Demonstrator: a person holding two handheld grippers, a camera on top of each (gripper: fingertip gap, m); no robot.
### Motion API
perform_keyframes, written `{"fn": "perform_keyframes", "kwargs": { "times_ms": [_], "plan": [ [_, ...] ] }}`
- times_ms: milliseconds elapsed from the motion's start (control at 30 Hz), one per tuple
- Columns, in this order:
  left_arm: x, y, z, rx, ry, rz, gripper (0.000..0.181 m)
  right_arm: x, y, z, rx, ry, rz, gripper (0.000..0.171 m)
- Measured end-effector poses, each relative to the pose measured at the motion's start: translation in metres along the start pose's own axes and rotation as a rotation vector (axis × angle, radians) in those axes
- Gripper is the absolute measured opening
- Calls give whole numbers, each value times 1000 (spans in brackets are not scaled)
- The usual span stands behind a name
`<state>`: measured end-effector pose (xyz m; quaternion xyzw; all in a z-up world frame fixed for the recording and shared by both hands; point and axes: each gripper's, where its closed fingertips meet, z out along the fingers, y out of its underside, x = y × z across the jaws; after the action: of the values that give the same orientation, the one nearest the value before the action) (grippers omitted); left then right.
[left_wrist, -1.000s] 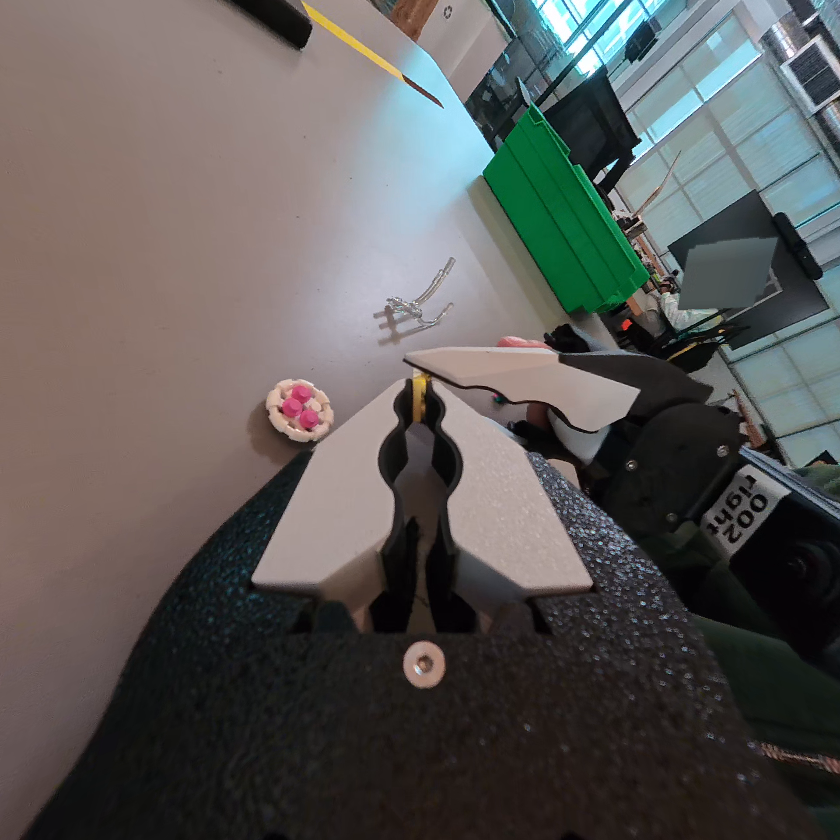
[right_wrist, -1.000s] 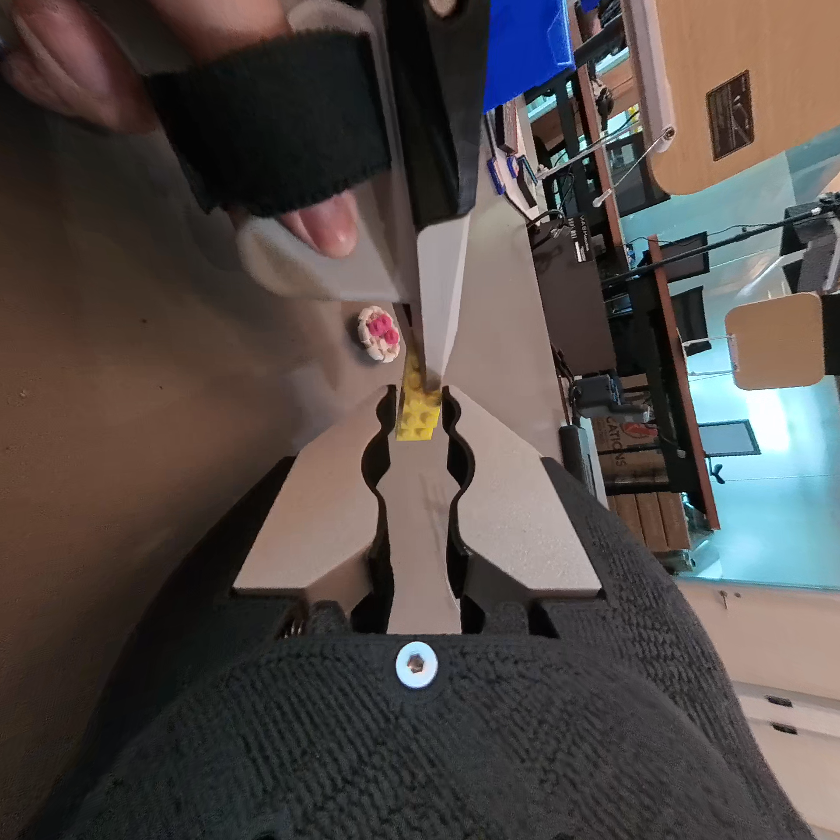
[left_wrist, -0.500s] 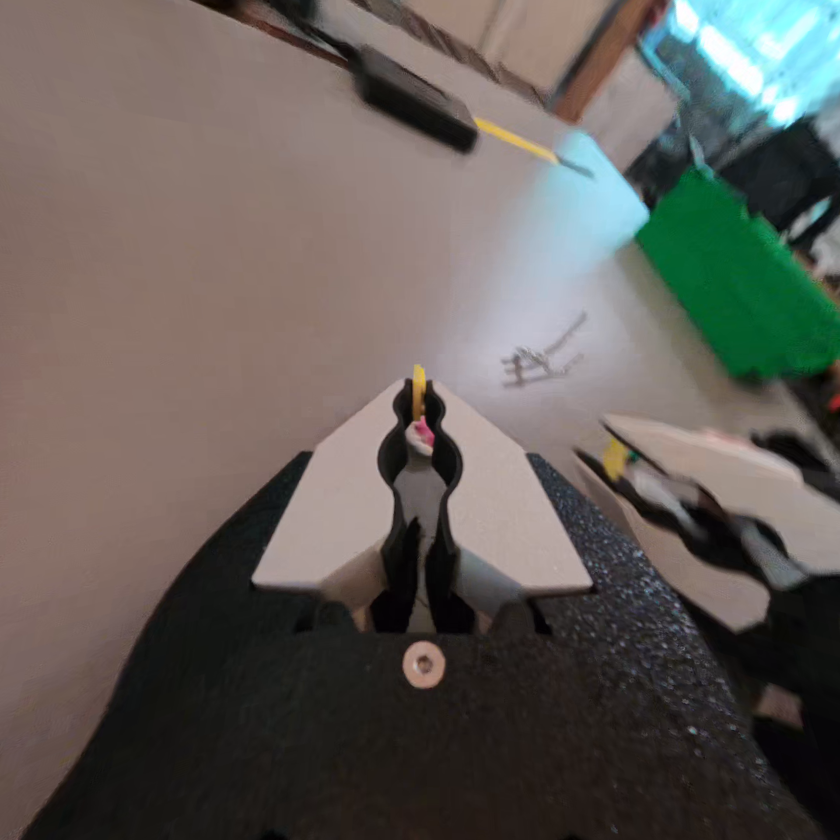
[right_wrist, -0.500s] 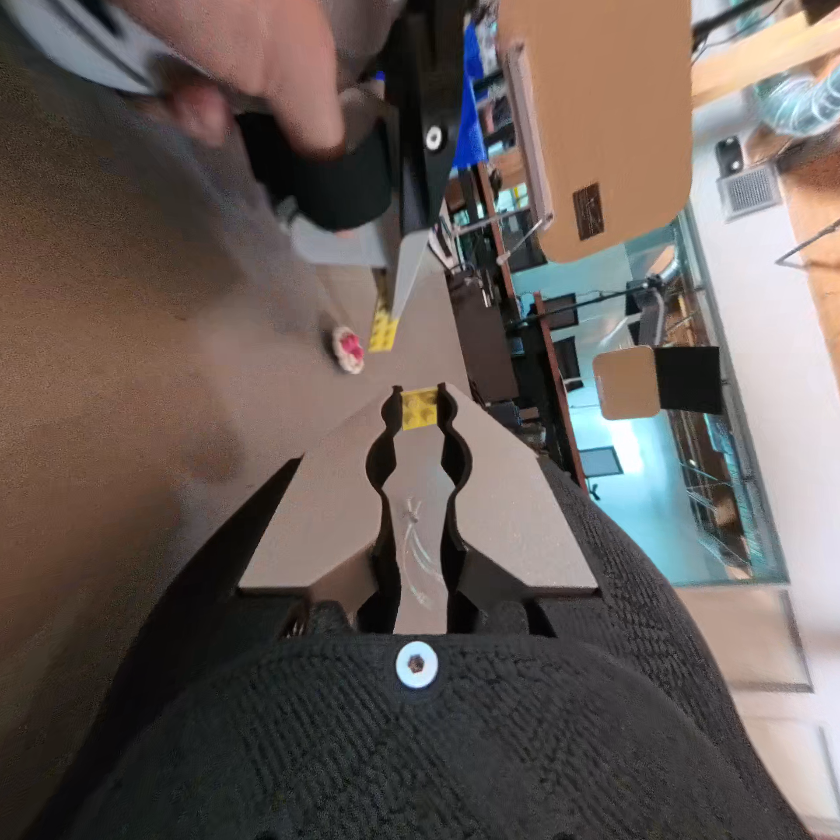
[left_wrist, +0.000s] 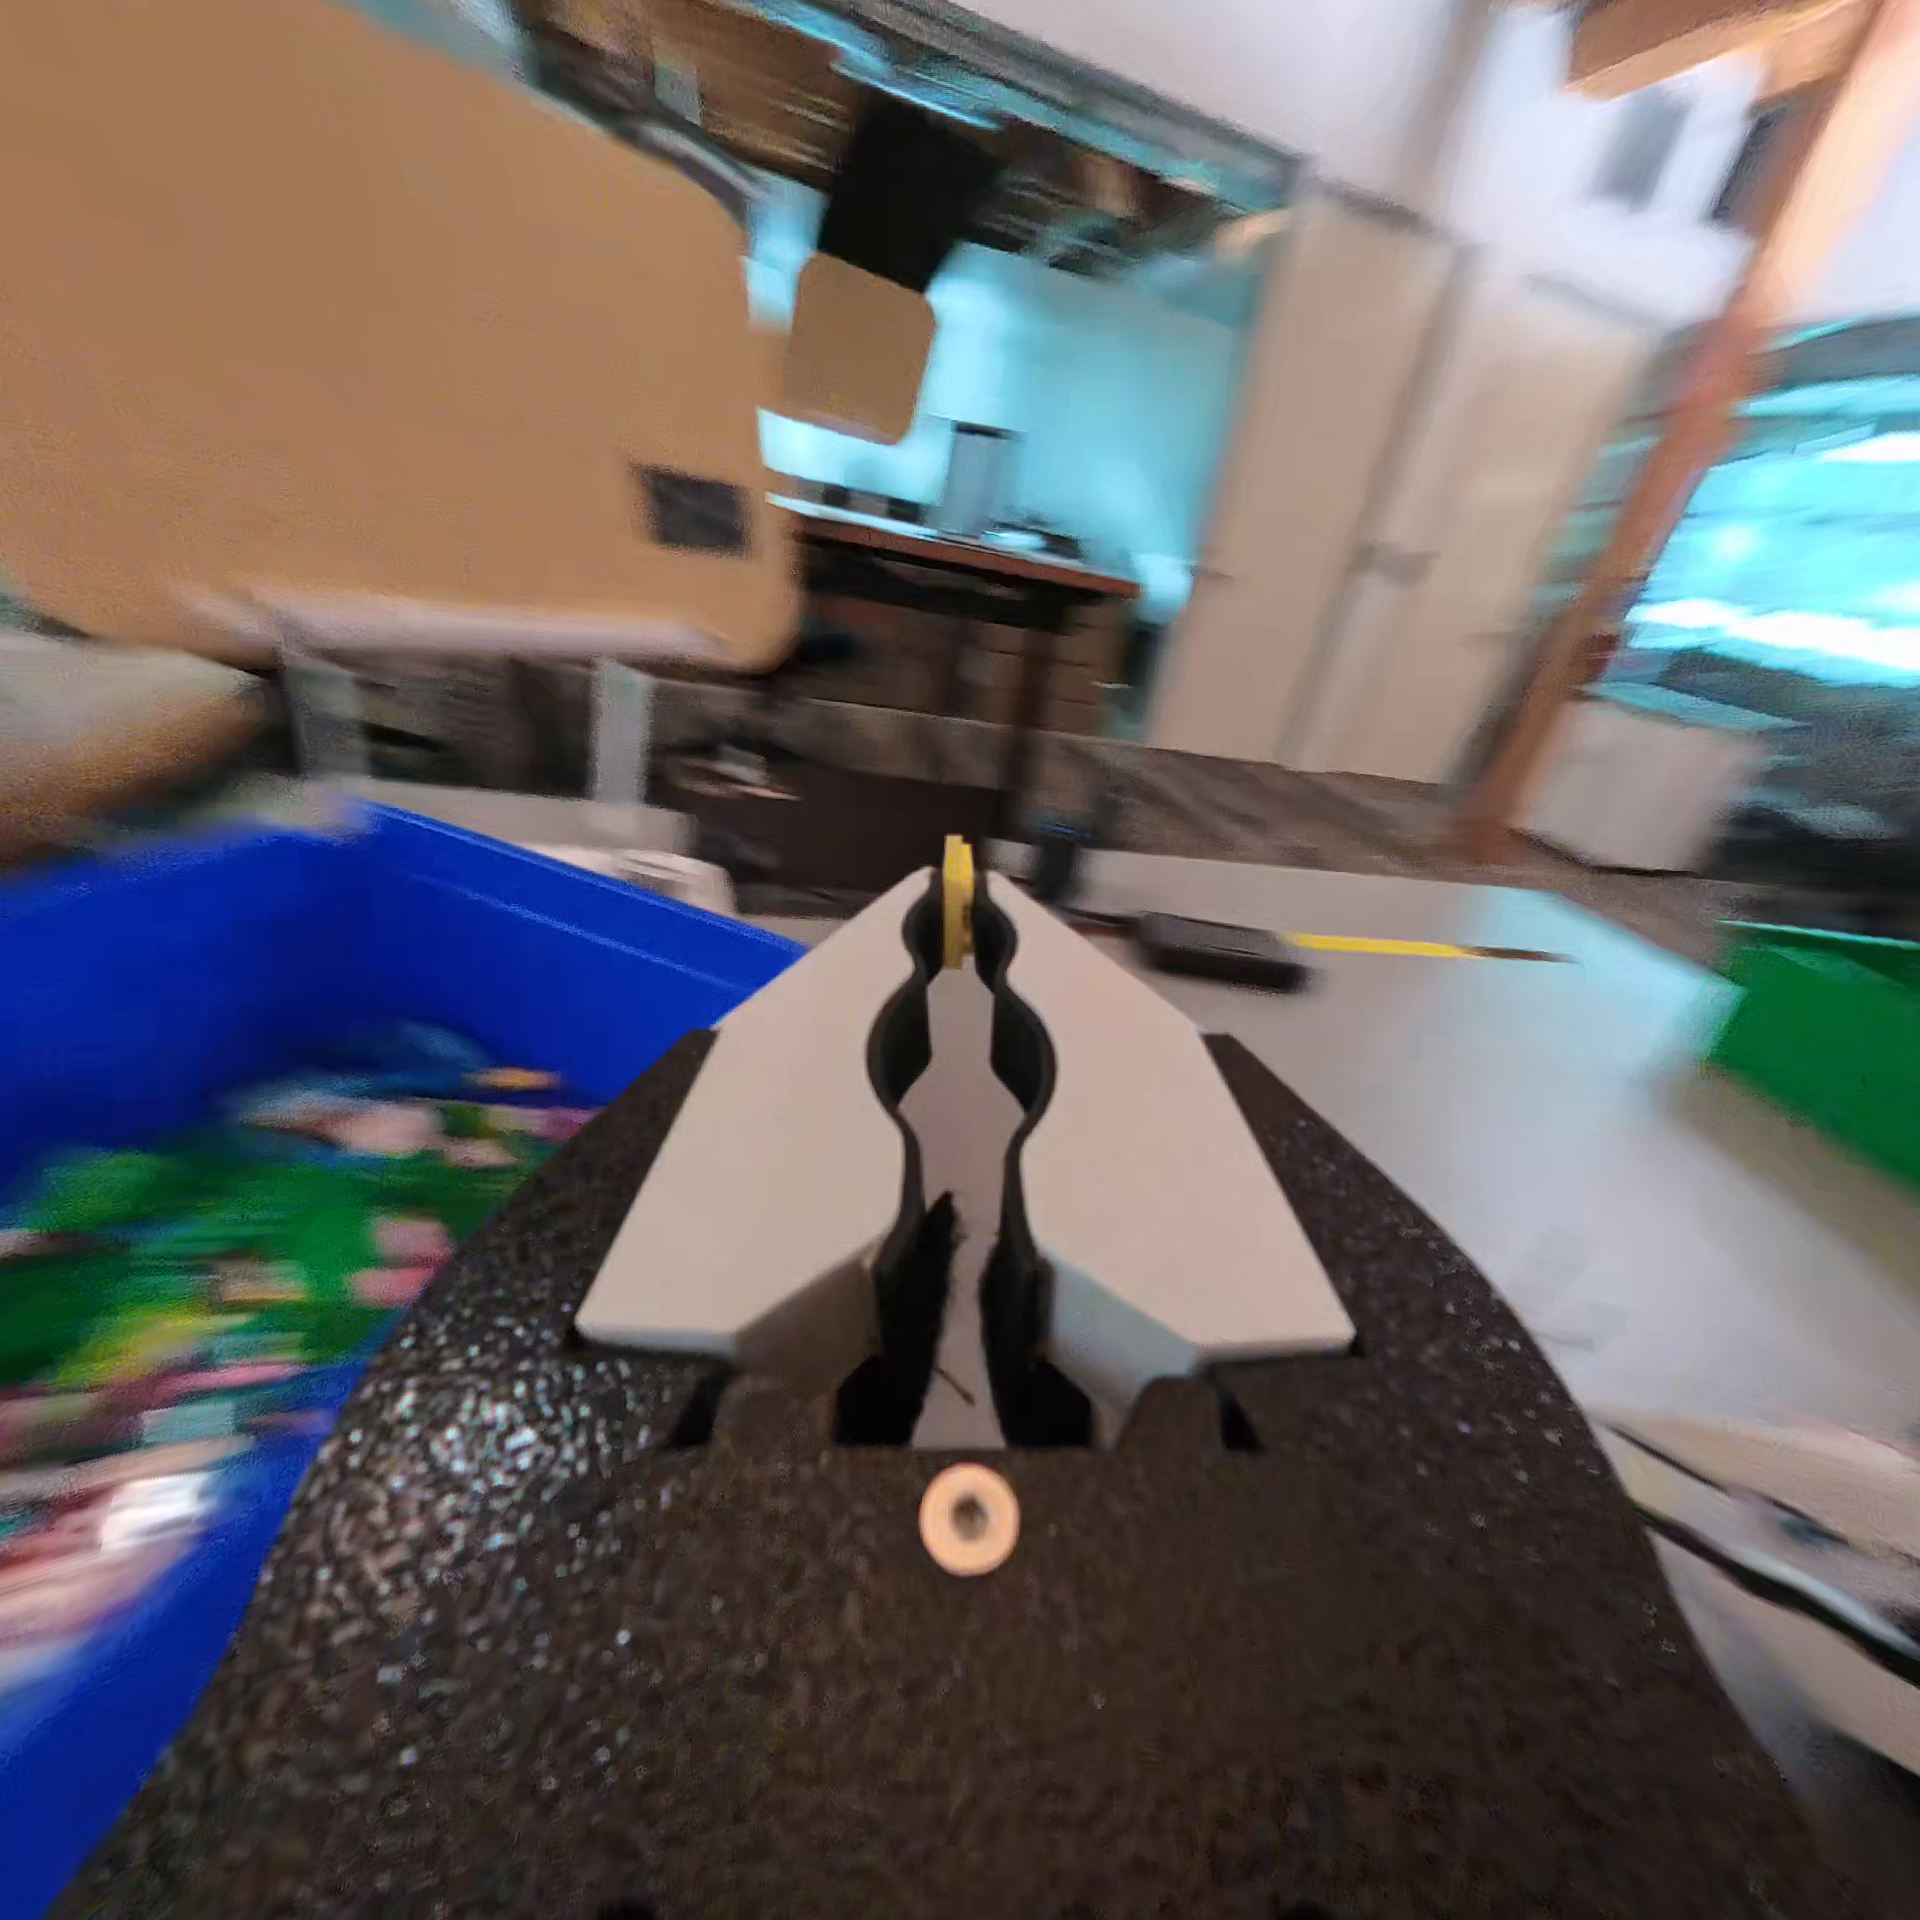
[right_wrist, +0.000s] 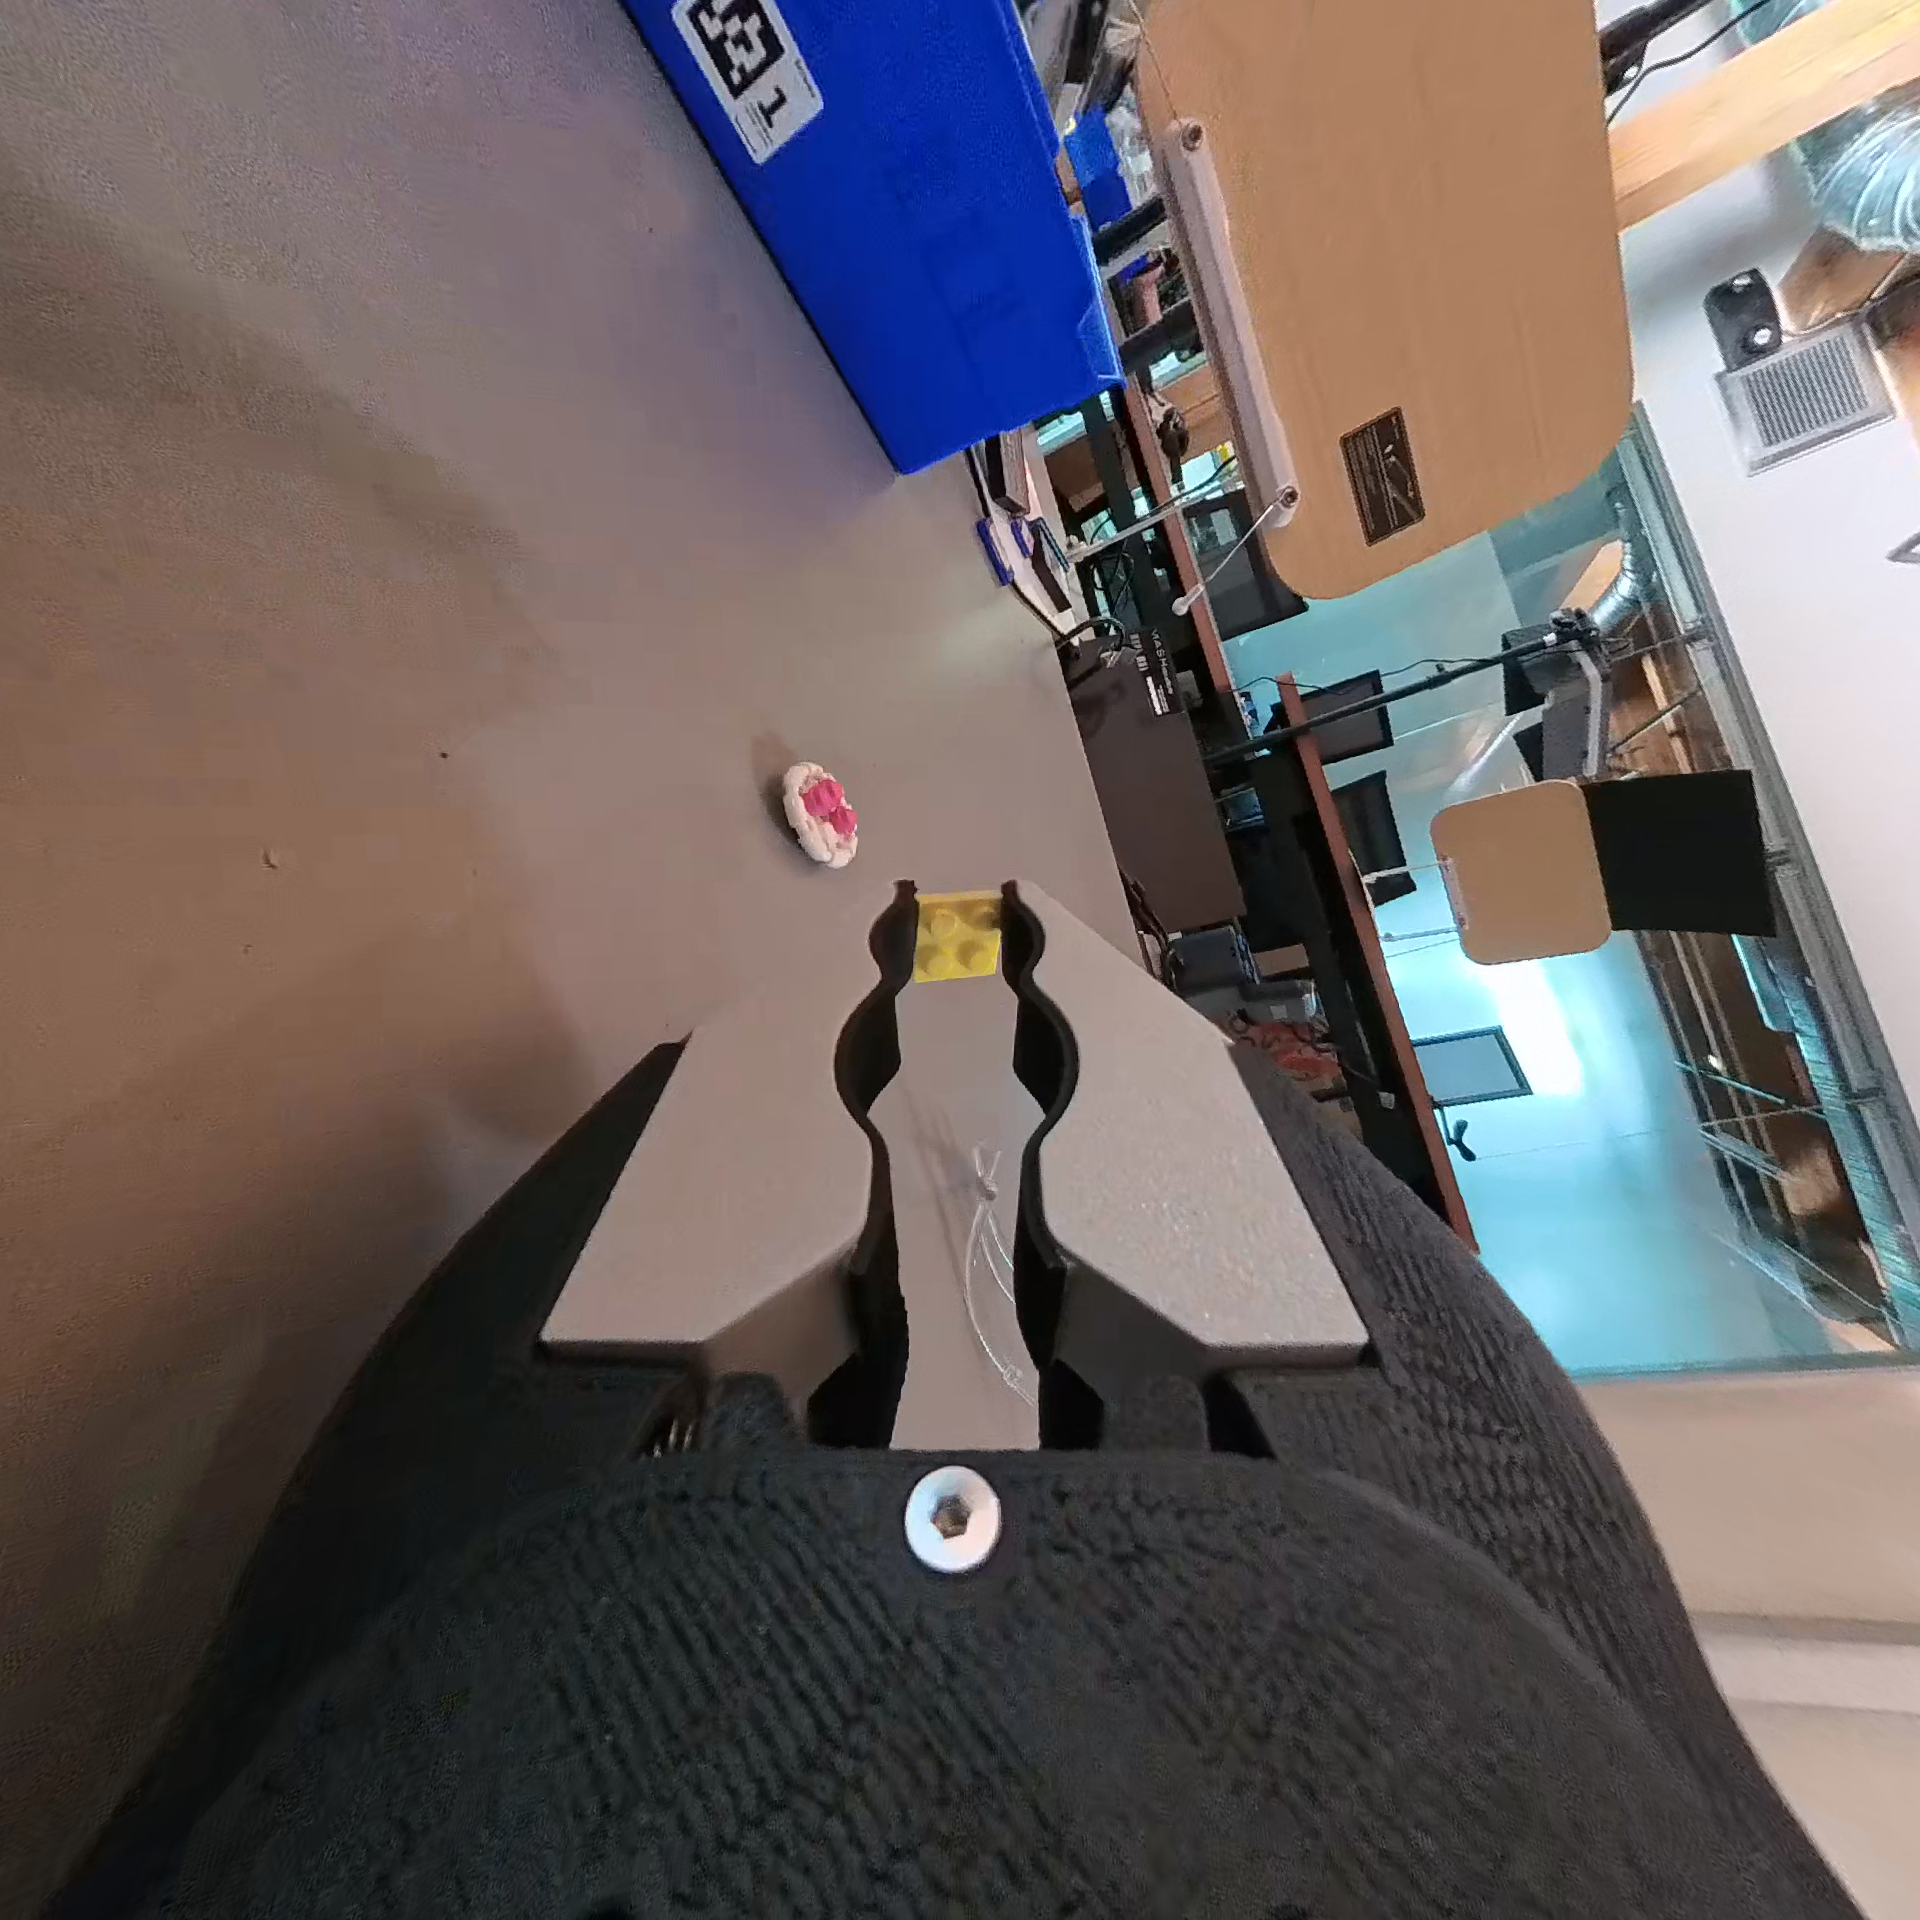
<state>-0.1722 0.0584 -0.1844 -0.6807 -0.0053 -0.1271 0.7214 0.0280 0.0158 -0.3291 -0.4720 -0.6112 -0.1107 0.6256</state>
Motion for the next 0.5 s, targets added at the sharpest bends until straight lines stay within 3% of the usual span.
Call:
{"fn": "perform_keyframes", "kwargs": {
  "times_ms": [67, 100, 133, 167, 267, 367, 433, 500],
  "plan": [
    [-54, -15, -1, -126, -170, 69, 3, -1, 0, 0, 0, -9, 8, 15],
    [-80, -7, 2, -261, -231, 18, 32, -1, 0, 0, 0, -12, 11, 15],
    [-104, 4, 4, -378, -287, -55, 77, -1, 1, 0, -1, -14, 13, 15],
    [-116, 14, 6, -468, -276, -109, 89, -1, 1, 0, -2, -15, 17, 15],
    [-148, 20, 6, -546, -340, -108, 92, 0, 2, 0, 0, -21, 39, 15],
    [-149, 39, -1, -686, -326, -88, 96, 3, 1, -1, 22, -29, 88, 15],
    [-105, 39, 6, -655, -148, -182, 94, 7, -5, -3, 78, -36, 156, 15],
    [-16, 30, 13, -563, 212, -303, 84, 13, -16, -9, 184, -58, 249, 15]
  ]
}}
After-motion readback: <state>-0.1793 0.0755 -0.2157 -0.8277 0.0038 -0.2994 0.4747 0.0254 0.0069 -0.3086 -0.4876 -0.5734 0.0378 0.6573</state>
